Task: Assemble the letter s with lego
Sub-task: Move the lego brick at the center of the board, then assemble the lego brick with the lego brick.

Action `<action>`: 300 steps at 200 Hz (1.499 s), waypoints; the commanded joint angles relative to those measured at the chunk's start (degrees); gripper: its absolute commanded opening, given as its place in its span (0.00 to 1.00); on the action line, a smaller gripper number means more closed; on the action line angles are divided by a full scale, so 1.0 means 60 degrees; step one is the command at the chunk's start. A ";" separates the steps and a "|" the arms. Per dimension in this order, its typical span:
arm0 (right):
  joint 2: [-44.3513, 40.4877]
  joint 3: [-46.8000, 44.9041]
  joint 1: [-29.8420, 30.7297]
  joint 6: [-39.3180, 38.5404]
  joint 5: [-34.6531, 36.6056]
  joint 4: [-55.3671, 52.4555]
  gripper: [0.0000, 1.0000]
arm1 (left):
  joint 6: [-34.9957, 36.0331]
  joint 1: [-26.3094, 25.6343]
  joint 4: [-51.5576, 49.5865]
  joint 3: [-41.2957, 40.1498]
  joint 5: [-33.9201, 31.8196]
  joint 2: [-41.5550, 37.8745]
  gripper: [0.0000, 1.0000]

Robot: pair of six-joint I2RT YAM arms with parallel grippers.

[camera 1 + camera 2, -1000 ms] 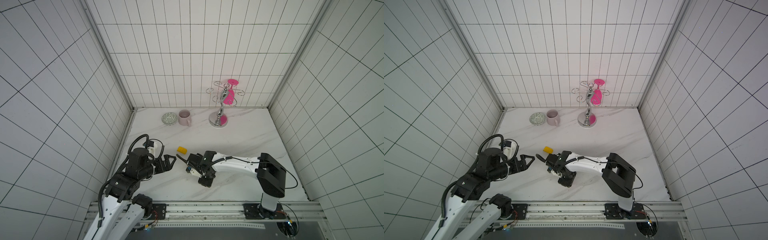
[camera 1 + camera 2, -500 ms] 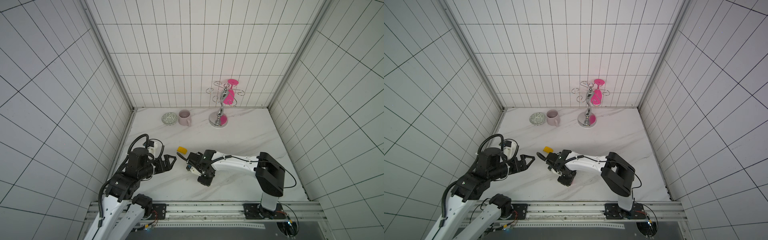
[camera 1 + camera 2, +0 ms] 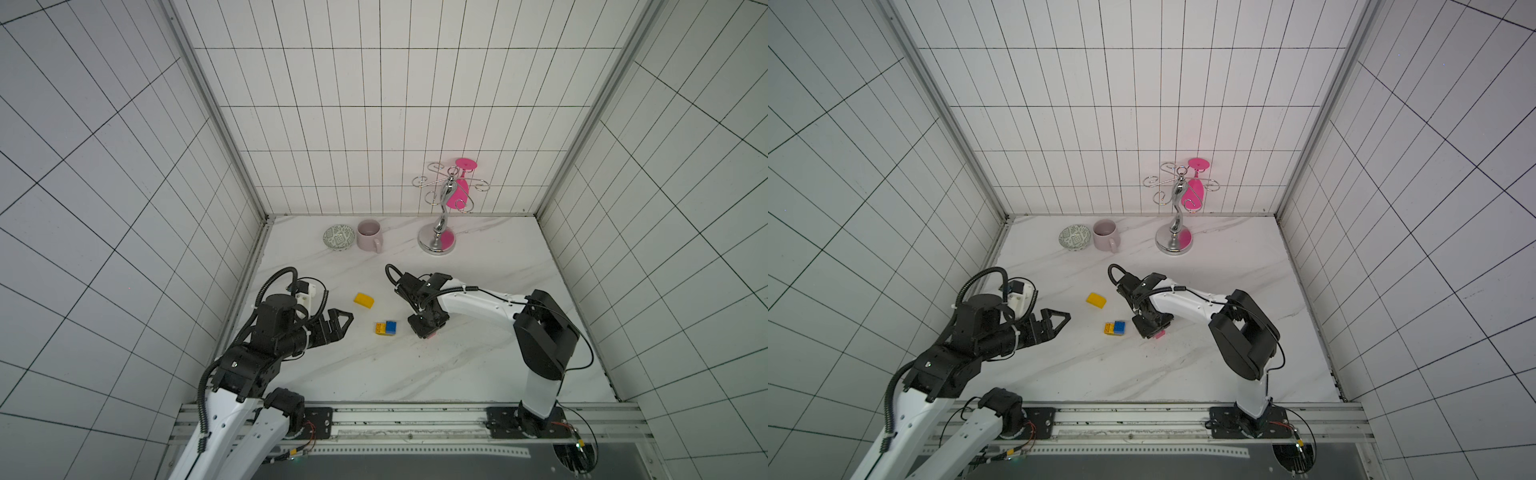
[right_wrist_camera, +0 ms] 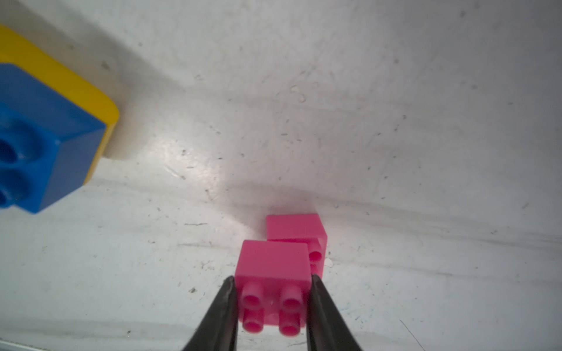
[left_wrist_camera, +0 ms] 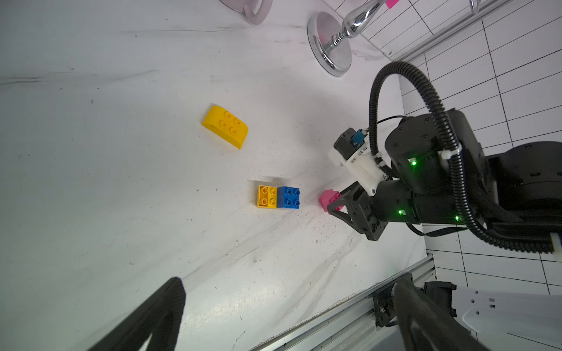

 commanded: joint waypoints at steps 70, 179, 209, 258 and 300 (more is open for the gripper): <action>-0.0545 0.0461 -0.0163 0.0451 -0.0575 -0.0637 0.27 | 0.0199 0.0052 0.0302 0.0122 0.0196 -0.0032 0.99; 0.0003 -0.0053 -0.0207 -0.0619 -0.0352 -0.0370 0.26 | 0.0168 0.0067 0.0269 0.0094 0.0261 -0.0219 0.99; 0.0030 -0.0076 -0.0266 -0.0649 -0.0272 -0.0432 0.26 | 0.0172 0.0068 0.0263 0.0097 0.0258 -0.0221 0.99; 0.0177 -0.0197 -0.0324 -0.0802 -0.0244 -0.0288 0.26 | 0.0179 0.0067 0.0288 0.0093 0.0255 -0.0195 0.99; 0.0332 -0.0431 -0.0329 -0.0909 -0.0544 0.0247 0.25 | 0.0180 0.0067 0.0293 0.0094 0.0278 -0.0118 0.99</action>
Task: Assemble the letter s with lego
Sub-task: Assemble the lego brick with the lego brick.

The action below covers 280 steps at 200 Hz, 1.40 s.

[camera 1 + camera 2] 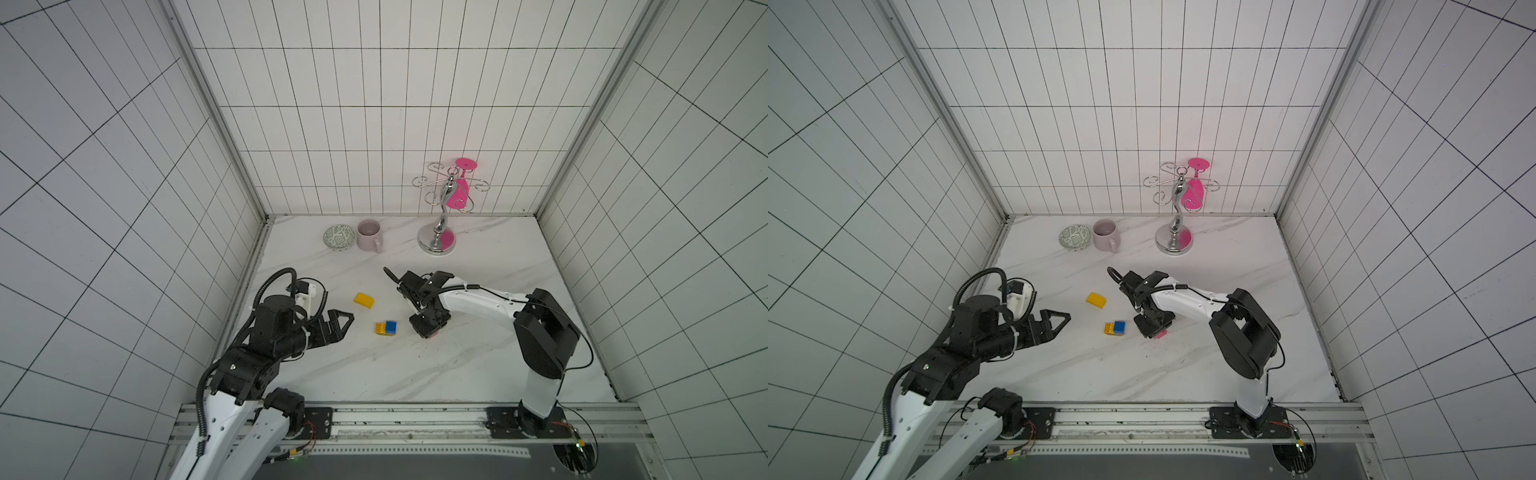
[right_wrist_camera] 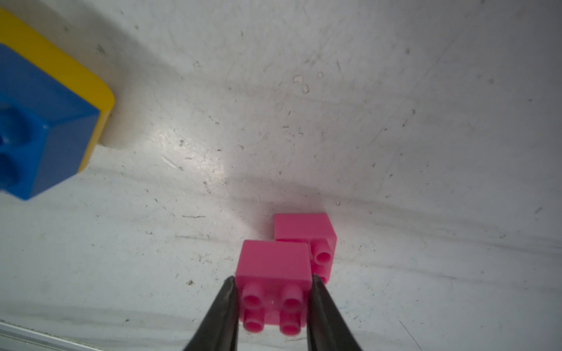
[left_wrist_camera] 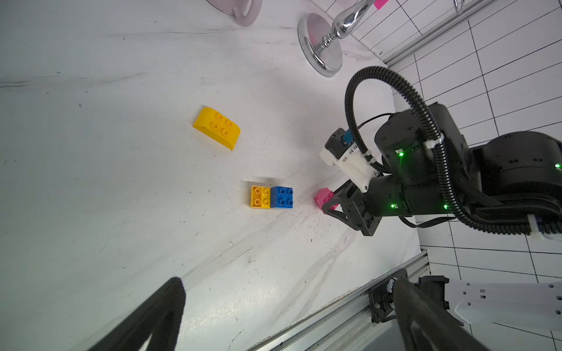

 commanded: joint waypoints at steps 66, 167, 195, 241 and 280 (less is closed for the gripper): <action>0.0264 -0.1011 -0.0084 -0.0069 -0.0276 0.1139 0.25 | 0.0114 0.0043 0.0205 0.0093 0.0040 0.0046 0.99; -0.0406 -0.0887 -0.0091 0.0080 0.0222 0.0940 0.49 | 0.0131 0.0056 0.0227 0.0108 0.0042 0.0199 0.99; -0.0642 -0.0602 -0.0099 0.0151 0.0250 0.0706 0.56 | 0.0133 0.0063 0.0227 0.0108 0.0067 0.0174 0.99; -0.1494 0.0156 -0.0276 0.0494 -0.0207 0.0215 0.68 | 0.0144 0.0078 0.0239 0.0108 0.0120 0.0141 0.99; -0.2206 -0.0029 -0.1250 0.0955 -0.1138 0.0135 0.71 | 0.0160 0.0078 0.0255 0.0123 0.0144 0.0153 0.99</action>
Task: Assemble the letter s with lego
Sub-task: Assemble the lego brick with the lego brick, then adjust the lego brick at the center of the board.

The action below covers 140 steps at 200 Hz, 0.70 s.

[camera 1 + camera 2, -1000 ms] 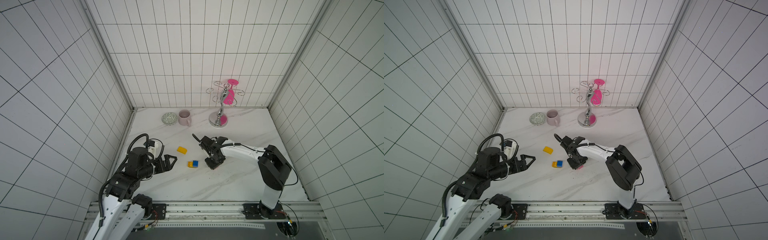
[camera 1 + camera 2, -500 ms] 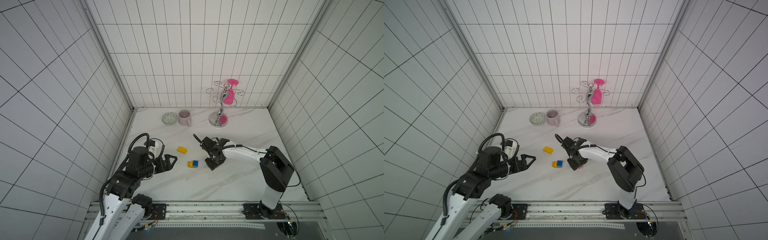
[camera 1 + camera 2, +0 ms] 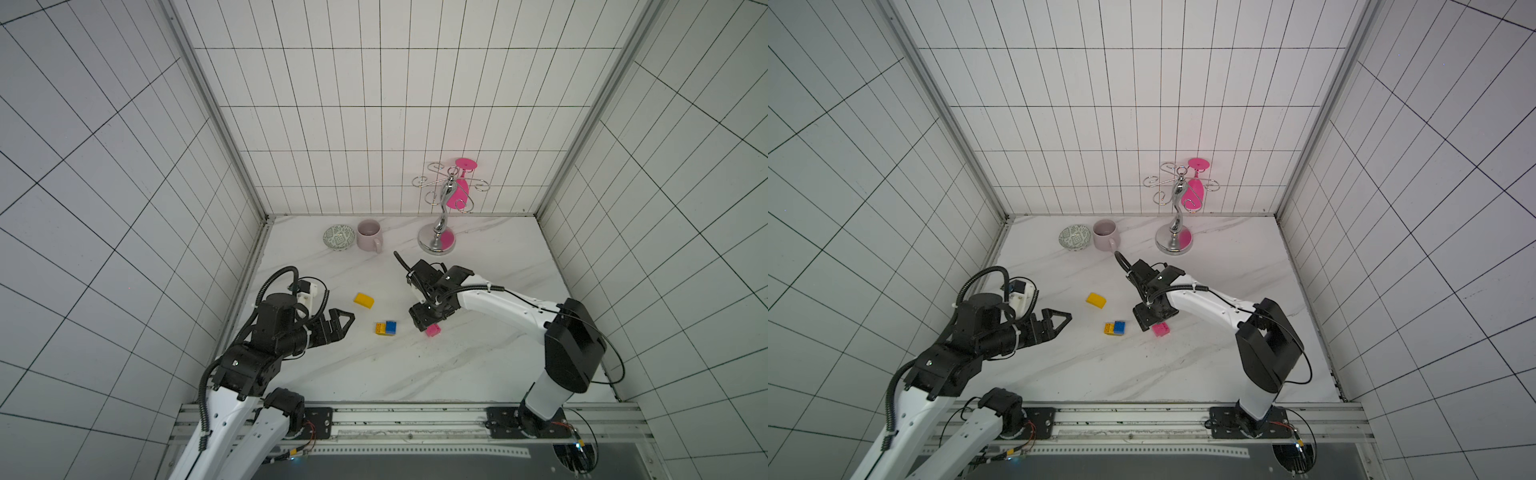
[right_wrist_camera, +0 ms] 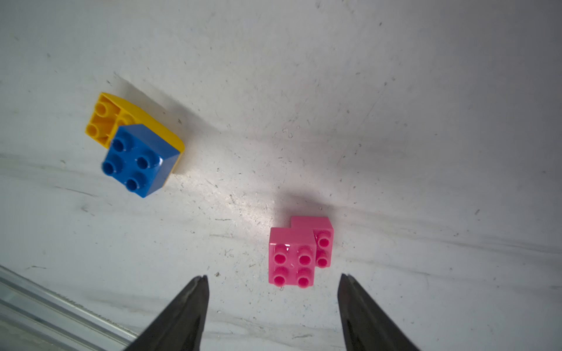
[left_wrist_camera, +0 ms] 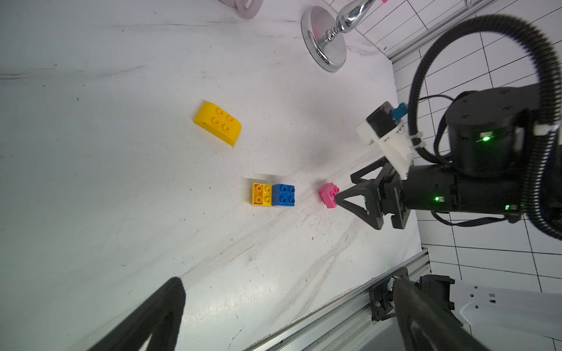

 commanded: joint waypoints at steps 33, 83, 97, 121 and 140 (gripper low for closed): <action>-0.0886 -0.1626 -0.2180 0.1130 -0.2810 0.1049 0.71 | 0.0145 0.0071 0.0305 0.0138 0.0100 0.0006 0.99; -0.0583 -0.3106 -0.2879 0.2106 -0.5523 0.3389 0.86 | 0.0053 0.0071 0.0505 0.0112 0.0265 0.0117 0.99; -0.0495 -0.3370 -0.2917 0.2337 -0.5792 0.3839 0.86 | 0.0143 0.0072 0.0416 0.0148 0.0217 0.0113 0.99; -0.0278 -0.3751 -0.2954 0.2745 -0.6205 0.4516 0.98 | 0.0213 0.0071 0.0303 0.0167 0.0154 0.0080 0.99; -0.0272 -0.3986 -0.2968 0.2973 -0.6260 0.4779 0.98 | 0.0243 0.0071 0.0212 0.0224 0.0115 0.0058 0.99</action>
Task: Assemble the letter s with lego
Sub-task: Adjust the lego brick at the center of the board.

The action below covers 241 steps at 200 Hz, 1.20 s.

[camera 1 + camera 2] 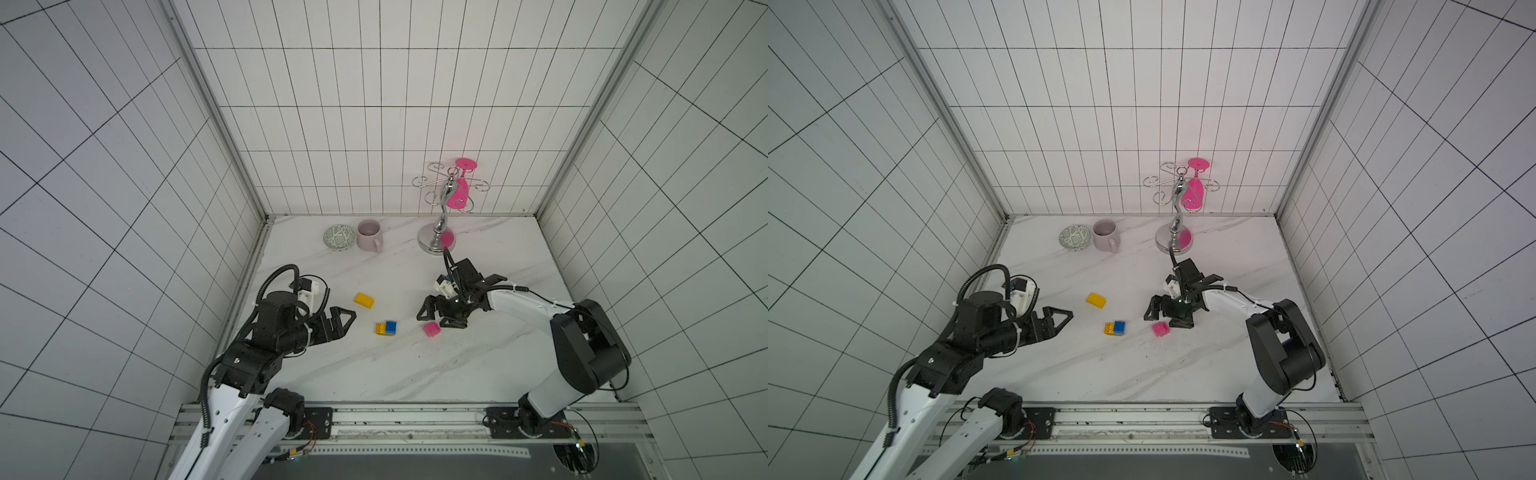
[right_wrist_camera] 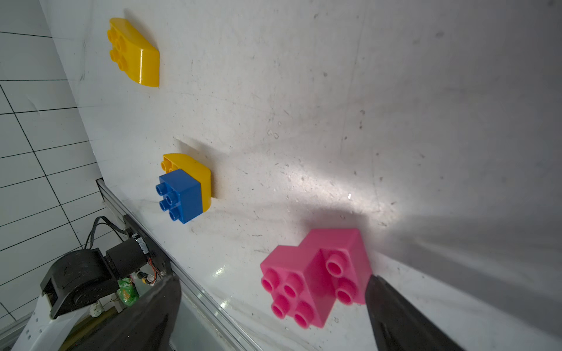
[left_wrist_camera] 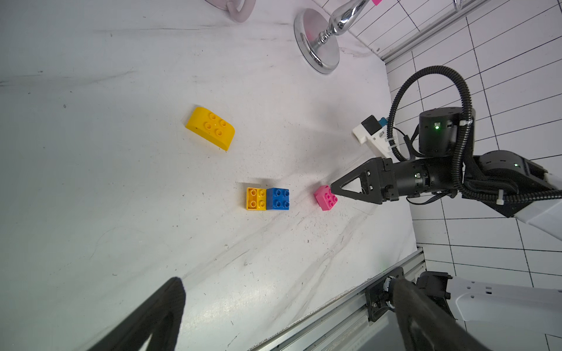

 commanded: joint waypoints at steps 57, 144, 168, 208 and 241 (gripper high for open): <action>-0.0615 -0.1552 0.0108 0.1792 -0.1053 0.1972 0.99 | 0.0174 0.0023 -0.0241 0.0240 -0.0168 -0.0270 0.99; -0.1386 0.0328 0.0748 -0.2211 0.2241 -0.2468 0.99 | 0.0052 0.0031 -0.0013 0.0116 -0.0191 -0.0381 0.99; -0.1670 0.0755 0.0847 -0.3555 0.3263 -0.2595 0.99 | 0.0021 0.0031 0.0098 0.0082 -0.0167 -0.0338 0.99; -0.0743 0.2298 0.1163 -0.4526 0.3709 -0.3874 0.95 | 0.0030 0.0032 0.0260 0.0151 -0.0146 -0.0191 0.99; -0.0287 0.2836 0.2378 -0.5235 0.4484 -0.3961 0.88 | 0.0085 0.0031 0.0250 0.0196 -0.0187 -0.0197 0.99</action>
